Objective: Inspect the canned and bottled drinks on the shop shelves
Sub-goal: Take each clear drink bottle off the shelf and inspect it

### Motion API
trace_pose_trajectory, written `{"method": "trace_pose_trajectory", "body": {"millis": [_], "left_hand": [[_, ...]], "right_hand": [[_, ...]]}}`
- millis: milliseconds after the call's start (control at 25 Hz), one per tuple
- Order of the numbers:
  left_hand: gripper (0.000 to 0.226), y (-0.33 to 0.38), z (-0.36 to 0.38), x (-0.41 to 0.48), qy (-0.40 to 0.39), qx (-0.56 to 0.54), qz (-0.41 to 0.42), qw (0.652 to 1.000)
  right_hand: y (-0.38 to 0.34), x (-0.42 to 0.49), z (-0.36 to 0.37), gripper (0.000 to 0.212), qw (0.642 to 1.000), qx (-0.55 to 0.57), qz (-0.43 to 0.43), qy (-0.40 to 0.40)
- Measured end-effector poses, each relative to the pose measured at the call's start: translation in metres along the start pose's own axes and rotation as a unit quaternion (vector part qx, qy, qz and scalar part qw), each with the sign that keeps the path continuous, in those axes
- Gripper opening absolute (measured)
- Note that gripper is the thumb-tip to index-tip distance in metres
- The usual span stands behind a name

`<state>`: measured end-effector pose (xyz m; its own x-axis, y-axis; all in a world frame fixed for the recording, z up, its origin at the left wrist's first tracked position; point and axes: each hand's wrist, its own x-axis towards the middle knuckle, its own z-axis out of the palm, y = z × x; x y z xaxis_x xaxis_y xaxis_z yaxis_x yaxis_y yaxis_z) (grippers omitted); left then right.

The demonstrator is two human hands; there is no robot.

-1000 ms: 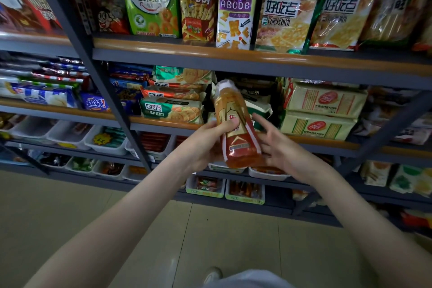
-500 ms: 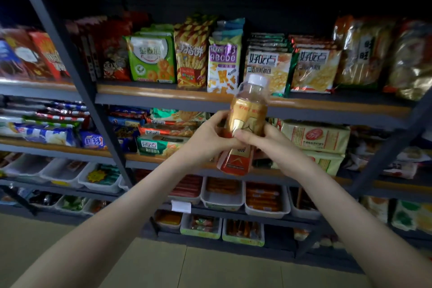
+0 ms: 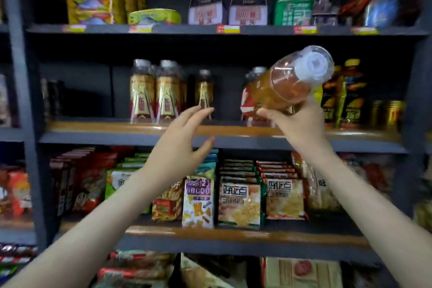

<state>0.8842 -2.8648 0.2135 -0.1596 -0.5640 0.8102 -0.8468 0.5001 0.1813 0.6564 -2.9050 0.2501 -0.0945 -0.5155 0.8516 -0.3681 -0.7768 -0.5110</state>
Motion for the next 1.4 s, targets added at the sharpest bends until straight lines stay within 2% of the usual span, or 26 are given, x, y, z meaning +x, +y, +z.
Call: {"method": "trace_pose_trajectory", "body": {"millis": [160, 400, 480, 560, 680, 760, 880, 920, 1040, 1120, 1200, 1320, 1400], "left_hand": [[0.055, -0.048, 0.000, 0.024, 0.046, 0.053, -0.005, 0.998], [0.047, -0.121, 0.010, 0.059, 0.079, 0.125, 0.048, 0.988], [0.048, -0.139, 0.012, 0.070, 0.083, 0.132, 0.070, 0.985], [0.051, -0.150, 0.015, 0.076, 0.091, 0.140, 0.086, 0.982], [0.047, -0.169, 0.018, 0.086, 0.095, 0.140, 0.101, 0.980], [0.044, -0.179, 0.019, 0.093, 0.104, 0.138, 0.109, 0.979], [0.052, -0.185, 0.021, 0.099, 0.116, 0.157, 0.128, 0.972], [0.053, -0.186, 0.022, 0.099, 0.123, 0.164, 0.132, 0.970], [0.056, -0.191, 0.024, 0.101, 0.133, 0.181, 0.132, 0.965], [0.058, -0.194, 0.025, 0.101, 0.133, 0.195, 0.125, 0.964], [0.058, -0.195, 0.026, 0.102, 0.134, 0.201, 0.124, 0.962], [0.060, -0.194, 0.027, 0.102, 0.138, 0.209, 0.124, 0.960], [0.062, -0.195, 0.025, 0.105, 0.138, 0.213, 0.125, 0.959]], "right_hand": [[0.021, 0.030, 0.024, 0.067, 0.997, -0.043, 0.058, -0.001], [0.023, 0.070, 0.051, 0.048, 0.989, -0.088, 0.118, 0.031], [0.026, 0.076, 0.059, 0.046, 0.981, -0.142, 0.131, 0.024], [0.034, 0.076, 0.064, 0.054, 0.970, -0.196, 0.144, 0.000], [0.040, 0.082, 0.065, 0.082, 0.954, -0.222, 0.193, -0.061], [0.039, 0.093, 0.064, 0.080, 0.927, -0.285, 0.219, -0.110], [0.045, 0.101, 0.064, 0.080, 0.879, -0.428, 0.175, -0.119], [0.045, 0.099, 0.065, 0.084, 0.873, -0.448, 0.158, -0.112], [0.050, 0.093, 0.068, 0.092, 0.894, -0.430, 0.085, -0.095], [0.056, 0.094, 0.065, 0.090, 0.867, -0.490, 0.047, -0.084], [0.060, 0.096, 0.058, 0.088, 0.848, -0.520, 0.058, -0.083], [0.064, 0.096, 0.057, 0.088, 0.876, -0.454, 0.114, -0.117], [0.056, 0.097, 0.065, 0.094, 0.878, -0.459, 0.096, -0.099]]}}
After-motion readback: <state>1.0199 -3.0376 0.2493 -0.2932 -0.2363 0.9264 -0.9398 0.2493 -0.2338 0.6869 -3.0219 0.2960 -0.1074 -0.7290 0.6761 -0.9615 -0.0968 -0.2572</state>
